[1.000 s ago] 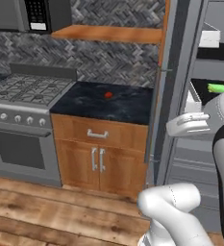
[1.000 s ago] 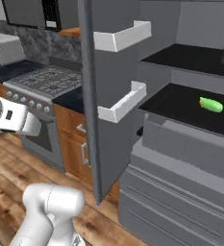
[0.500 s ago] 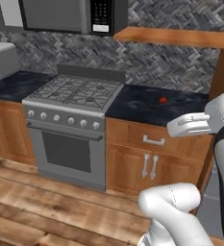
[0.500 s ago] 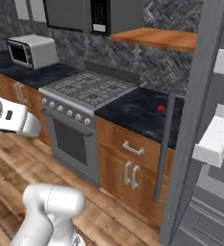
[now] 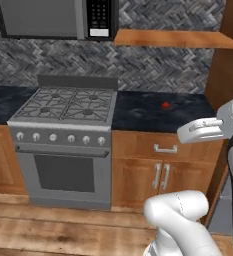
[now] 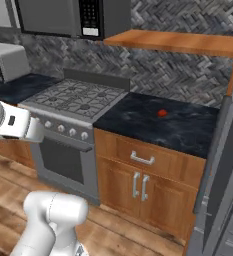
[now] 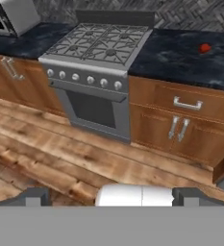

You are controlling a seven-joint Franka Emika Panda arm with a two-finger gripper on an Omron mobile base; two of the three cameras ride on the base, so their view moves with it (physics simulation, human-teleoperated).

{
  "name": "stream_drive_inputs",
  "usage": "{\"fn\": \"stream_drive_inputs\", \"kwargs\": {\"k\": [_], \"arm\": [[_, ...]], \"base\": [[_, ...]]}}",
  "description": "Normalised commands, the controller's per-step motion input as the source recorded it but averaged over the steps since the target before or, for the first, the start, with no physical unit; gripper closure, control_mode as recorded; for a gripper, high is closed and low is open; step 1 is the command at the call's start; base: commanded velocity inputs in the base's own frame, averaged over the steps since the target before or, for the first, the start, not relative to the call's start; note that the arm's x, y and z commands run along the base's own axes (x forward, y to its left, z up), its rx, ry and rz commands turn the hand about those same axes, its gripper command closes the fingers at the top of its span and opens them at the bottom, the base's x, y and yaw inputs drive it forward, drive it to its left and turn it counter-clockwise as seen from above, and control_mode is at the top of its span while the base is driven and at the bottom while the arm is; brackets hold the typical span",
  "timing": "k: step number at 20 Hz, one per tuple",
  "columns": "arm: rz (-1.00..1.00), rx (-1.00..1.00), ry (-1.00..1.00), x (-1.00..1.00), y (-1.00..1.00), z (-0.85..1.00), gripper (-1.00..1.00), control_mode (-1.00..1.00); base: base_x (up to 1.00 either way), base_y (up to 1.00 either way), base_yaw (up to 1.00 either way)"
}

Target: Place the liquor on the top shelf of the fridge to keep it out of children's reach, and place the corn and bell pepper on lower shelves for easy access.

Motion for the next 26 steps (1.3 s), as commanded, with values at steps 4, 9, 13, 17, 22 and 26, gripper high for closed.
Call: {"fn": "stream_drive_inputs", "kwargs": {"k": [4, 9, 13, 17, 22, 26], "arm": [[0.0, 0.0, 0.0, 0.0, 0.0, 0.0, -1.0, 1.0], [0.0, 0.0, 0.0, 0.0, 0.0, 0.0, -1.0, 1.0], [0.0, 0.0, 0.0, 0.0, 0.0, 0.0, -1.0, 1.0], [0.0, 0.0, 0.0, 0.0, 0.0, 0.0, -1.0, 1.0], [0.0, 0.0, 0.0, 0.0, 0.0, 0.0, -1.0, 1.0], [0.0, 0.0, 0.0, 0.0, 0.0, 0.0, -1.0, 1.0]], "base": [[0.69, 0.61, -0.45], [0.91, 0.27, -0.39], [1.0, 0.0, -0.32], [1.0, -0.08, -0.23], [1.0, -0.02, -0.2], [0.92, -0.11, -0.18]]}}
